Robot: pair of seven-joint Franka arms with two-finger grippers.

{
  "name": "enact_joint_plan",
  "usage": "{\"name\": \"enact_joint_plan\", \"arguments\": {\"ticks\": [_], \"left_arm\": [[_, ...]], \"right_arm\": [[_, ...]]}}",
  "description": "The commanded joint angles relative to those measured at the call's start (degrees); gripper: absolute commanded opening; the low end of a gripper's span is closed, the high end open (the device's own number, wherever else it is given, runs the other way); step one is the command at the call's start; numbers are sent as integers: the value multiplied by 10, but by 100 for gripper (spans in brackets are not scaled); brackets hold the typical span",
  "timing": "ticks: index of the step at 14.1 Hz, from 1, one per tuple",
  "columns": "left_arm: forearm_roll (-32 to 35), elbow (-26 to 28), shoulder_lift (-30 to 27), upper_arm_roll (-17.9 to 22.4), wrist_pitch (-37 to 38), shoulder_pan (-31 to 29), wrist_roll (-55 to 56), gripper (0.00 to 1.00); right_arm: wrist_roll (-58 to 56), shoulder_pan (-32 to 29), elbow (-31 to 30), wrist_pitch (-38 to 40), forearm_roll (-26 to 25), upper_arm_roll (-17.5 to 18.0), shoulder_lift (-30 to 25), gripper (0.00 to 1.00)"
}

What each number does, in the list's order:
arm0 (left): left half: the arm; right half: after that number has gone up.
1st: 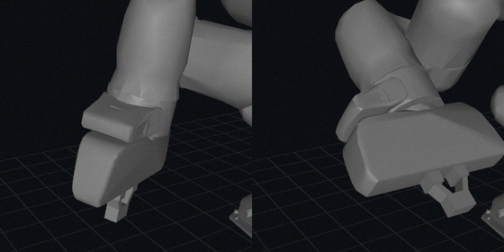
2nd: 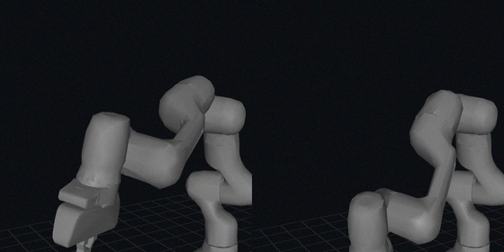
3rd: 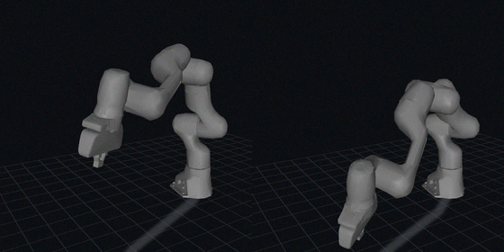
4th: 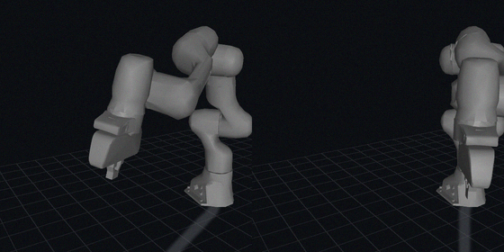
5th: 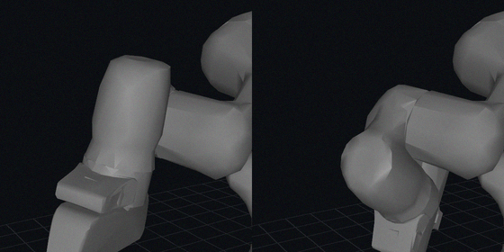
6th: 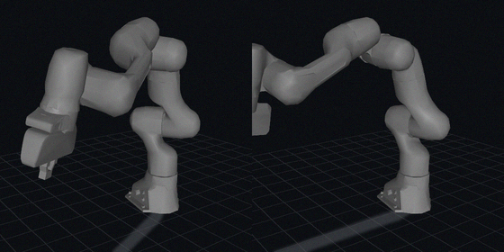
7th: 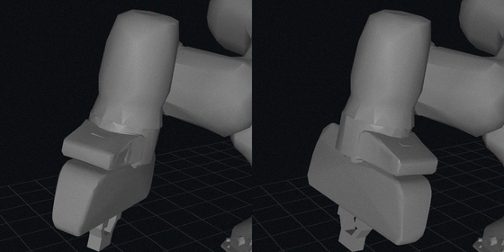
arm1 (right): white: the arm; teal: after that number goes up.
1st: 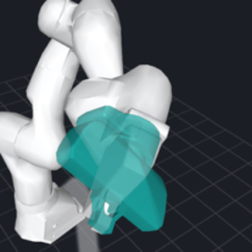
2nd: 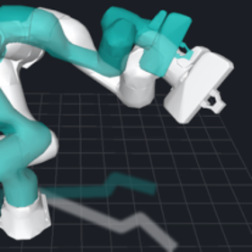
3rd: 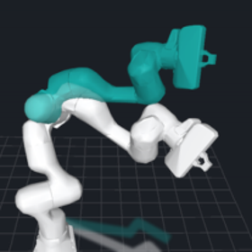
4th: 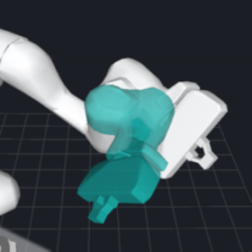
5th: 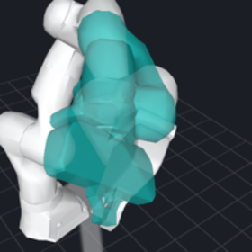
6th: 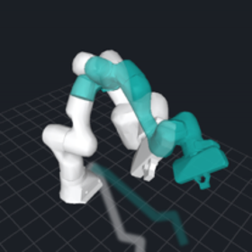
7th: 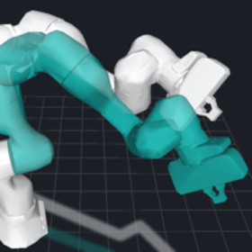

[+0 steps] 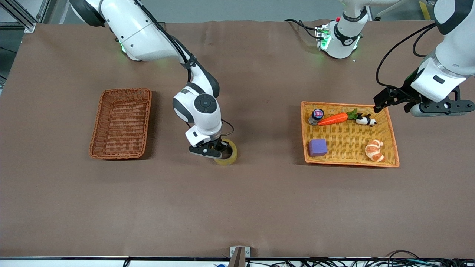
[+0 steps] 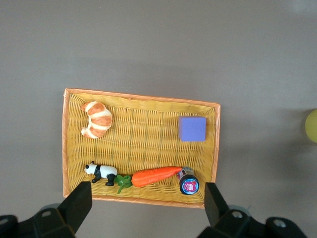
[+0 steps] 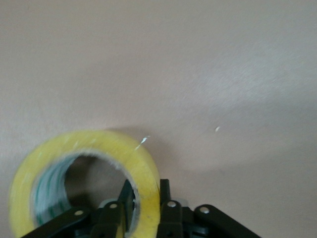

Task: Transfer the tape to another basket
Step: 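Grasp the tape roll rim with the right gripper and lift it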

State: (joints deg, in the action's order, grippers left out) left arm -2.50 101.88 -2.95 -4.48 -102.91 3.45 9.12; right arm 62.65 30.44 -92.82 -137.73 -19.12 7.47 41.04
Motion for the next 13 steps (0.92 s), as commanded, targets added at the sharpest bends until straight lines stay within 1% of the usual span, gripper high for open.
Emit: {"name": "enact_joint_plan", "arguments": {"ticks": [1, 3, 5, 6, 7, 8, 9, 10, 11, 13], "left_arm": [[25, 3, -6, 2, 6, 2, -4, 100], [34, -6, -6, 1, 6, 1, 0, 100], [34, -21, -2, 0, 6, 0, -1, 100], [33, -27, -1, 2, 6, -1, -5, 100], [33, -27, 0, 1, 6, -1, -5, 100], [33, -28, 1, 1, 7, 1, -9, 100], [32, -28, 1, 0, 7, 0, -13, 100], [26, -27, 1, 0, 7, -1, -19, 100], [25, -27, 1, 0, 10, 3, -23, 100], [26, -26, 1, -1, 18, 5, -24, 100]], "right_arm": [[-10, -5, 13, 16, 11, 2, 3, 0], [-24, -8, 16, 37, 13, 4, -4, 0], [-43, -9, 33, 57, 29, 4, -8, 0], [-69, -17, 29, 73, 44, 2, -19, 0], [-115, -31, 27, 109, 76, -2, -45, 0], [-166, -32, 22, 145, 112, -30, -74, 0], [-232, -31, 10, 171, 159, -70, -108, 0], [-299, -34, -12, 186, 190, -96, -142, 0], [-372, -35, -40, 202, 205, -136, -175, 0], [-500, -39, -83, 232, 218, -202, -229, 0]]}}
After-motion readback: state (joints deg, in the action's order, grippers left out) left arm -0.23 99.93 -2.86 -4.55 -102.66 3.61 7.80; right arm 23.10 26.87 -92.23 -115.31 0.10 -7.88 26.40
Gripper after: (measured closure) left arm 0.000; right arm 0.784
